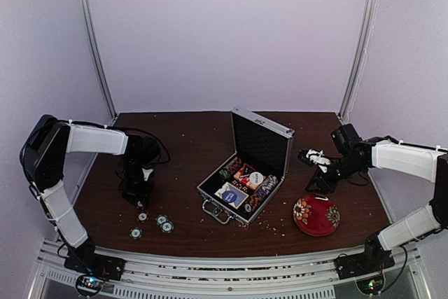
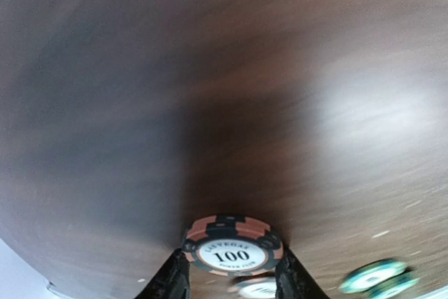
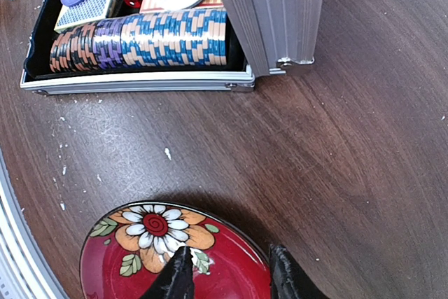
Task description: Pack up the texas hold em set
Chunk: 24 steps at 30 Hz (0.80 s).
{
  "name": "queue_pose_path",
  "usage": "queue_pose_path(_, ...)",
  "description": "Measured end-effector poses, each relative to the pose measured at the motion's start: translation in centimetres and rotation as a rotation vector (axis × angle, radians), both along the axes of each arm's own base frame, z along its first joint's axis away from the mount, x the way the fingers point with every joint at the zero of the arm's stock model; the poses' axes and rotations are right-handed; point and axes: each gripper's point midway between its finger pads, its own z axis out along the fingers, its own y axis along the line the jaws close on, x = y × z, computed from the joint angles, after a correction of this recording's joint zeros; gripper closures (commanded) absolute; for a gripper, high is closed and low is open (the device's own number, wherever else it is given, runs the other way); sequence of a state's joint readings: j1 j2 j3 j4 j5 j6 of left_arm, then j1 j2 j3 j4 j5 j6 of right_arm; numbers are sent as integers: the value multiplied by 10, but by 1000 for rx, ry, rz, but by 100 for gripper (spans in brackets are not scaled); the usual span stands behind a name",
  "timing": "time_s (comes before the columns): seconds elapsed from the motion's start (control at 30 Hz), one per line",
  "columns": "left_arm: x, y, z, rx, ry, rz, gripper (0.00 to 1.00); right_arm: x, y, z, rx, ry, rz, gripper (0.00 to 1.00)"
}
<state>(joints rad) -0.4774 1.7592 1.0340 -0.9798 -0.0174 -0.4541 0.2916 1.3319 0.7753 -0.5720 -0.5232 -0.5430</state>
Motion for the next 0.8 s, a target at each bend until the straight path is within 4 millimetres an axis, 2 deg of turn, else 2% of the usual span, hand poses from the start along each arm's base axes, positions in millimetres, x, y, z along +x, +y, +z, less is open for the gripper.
queue_pose_path(0.13, 13, -35, 0, -26, -20, -98, 58, 0, 0, 0, 0, 0, 0, 63)
queue_pose_path(0.27, 15, -77, -1, -93, -33, -202, 58, 0, 0, 0, 0, 0, 0, 63)
queue_pose_path(0.57, -12, -161, 4, -286, -38, -415, 58, 0, 0, -3, -3, 8, 0, 63)
queue_pose_path(0.67, -21, -176, 5, -327, -29, -455, 55, 0, 0, -2, -3, 8, 0, 63)
queue_pose_path(0.8, -25, -181, 7, -340, -26, -473, 43, 1, 0, -1, -2, 5, 0, 63)
